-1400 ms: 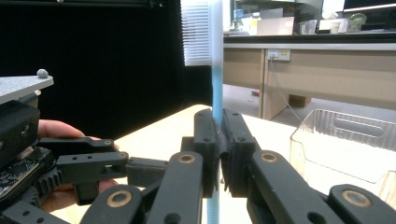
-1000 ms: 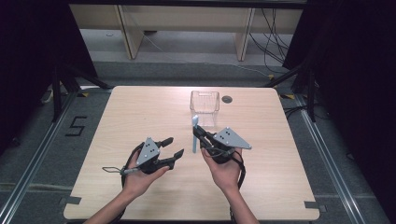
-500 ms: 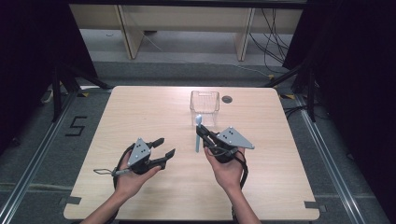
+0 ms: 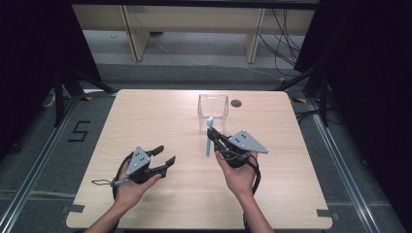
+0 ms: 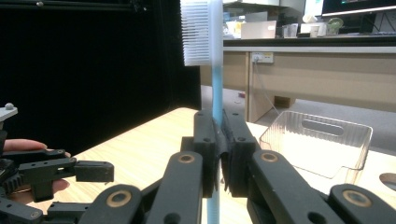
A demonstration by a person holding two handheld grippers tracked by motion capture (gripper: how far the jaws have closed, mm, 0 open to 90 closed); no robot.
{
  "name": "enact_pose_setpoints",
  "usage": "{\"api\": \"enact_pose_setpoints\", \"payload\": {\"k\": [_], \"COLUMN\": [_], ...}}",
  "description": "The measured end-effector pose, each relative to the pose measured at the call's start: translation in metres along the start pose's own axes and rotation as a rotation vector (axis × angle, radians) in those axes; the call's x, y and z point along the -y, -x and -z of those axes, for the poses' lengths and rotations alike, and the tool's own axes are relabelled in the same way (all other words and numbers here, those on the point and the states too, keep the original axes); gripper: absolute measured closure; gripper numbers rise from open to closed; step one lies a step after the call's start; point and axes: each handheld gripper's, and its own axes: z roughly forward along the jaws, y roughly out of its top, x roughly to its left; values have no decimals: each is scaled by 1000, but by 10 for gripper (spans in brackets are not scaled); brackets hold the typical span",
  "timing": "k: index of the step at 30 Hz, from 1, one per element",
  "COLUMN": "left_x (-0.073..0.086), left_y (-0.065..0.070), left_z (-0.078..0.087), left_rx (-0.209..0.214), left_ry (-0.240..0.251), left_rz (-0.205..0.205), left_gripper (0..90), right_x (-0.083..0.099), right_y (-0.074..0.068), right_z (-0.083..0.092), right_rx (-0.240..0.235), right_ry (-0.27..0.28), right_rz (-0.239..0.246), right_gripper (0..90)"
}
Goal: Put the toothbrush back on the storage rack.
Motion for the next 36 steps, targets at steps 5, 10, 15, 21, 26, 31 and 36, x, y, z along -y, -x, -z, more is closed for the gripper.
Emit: {"api": "enact_pose_setpoints", "payload": {"k": [5,10,15,21,26,31,36], "left_x": [3,7,12,14,19,22,25], "left_y": [-2,-4,-4,-4,-5,-3,-2], "left_z": [2,4,5,6,6,8,7], "left_rx": [-10,-15,-17,-16,-10,-15,-10], "left_ry": [2,0,-8,-8,4,-9,-8], "left_rz": [5,6,10,14,22,20,22], "left_gripper": [385,385,385,385,385,386,385], "right_x": [-2,-4,-5,-7,-9,-10,-12], "right_y": [4,7,10,15,20,25,28], "right_z": [0,1,1,1,1,0,-1], "right_rx": [8,21,30,41,56,74,86], "right_ry": [11,22,22,26,24,33,29], "right_rz": [3,11,3,13,12,16,4], "right_gripper": [857,857,857,857,857,857,857]}}
